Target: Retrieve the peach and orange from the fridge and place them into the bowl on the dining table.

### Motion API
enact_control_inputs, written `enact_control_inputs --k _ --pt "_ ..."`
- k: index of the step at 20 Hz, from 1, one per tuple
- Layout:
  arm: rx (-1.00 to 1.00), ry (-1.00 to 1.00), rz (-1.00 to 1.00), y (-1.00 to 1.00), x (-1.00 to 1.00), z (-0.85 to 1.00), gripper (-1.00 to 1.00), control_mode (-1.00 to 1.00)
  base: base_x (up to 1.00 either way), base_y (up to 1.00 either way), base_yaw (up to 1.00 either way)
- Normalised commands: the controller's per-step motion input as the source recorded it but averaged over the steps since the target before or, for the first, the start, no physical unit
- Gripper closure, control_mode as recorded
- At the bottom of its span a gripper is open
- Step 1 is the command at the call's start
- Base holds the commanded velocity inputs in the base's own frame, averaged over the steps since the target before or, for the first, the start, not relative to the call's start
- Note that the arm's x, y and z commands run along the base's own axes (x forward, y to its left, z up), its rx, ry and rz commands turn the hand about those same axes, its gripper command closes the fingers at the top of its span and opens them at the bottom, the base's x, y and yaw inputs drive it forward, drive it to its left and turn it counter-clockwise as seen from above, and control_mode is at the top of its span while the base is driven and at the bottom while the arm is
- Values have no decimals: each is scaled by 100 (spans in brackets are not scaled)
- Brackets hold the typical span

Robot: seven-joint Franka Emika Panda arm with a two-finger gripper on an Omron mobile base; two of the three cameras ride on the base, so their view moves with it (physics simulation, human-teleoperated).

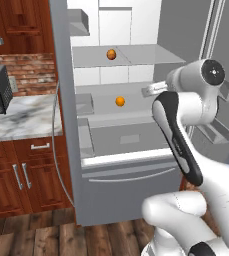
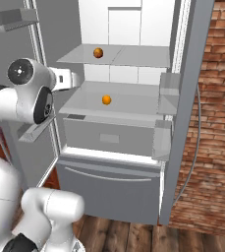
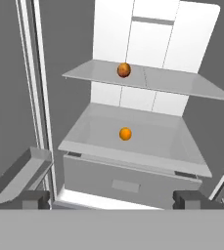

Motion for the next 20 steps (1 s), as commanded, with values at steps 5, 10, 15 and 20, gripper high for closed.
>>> enact_control_inputs --k 5,10,15,20 --pt "0 0 0 -5 -87 -43 -100 -100 0 0 0" --pt "0 0 0 -25 -62 -10 -100 -100 0 0 0" --pt "2 0 -2 -28 -21 0 -100 -100 0 0 0" --pt "1 0 -2 -7 0 0 -100 -100 0 0 0"
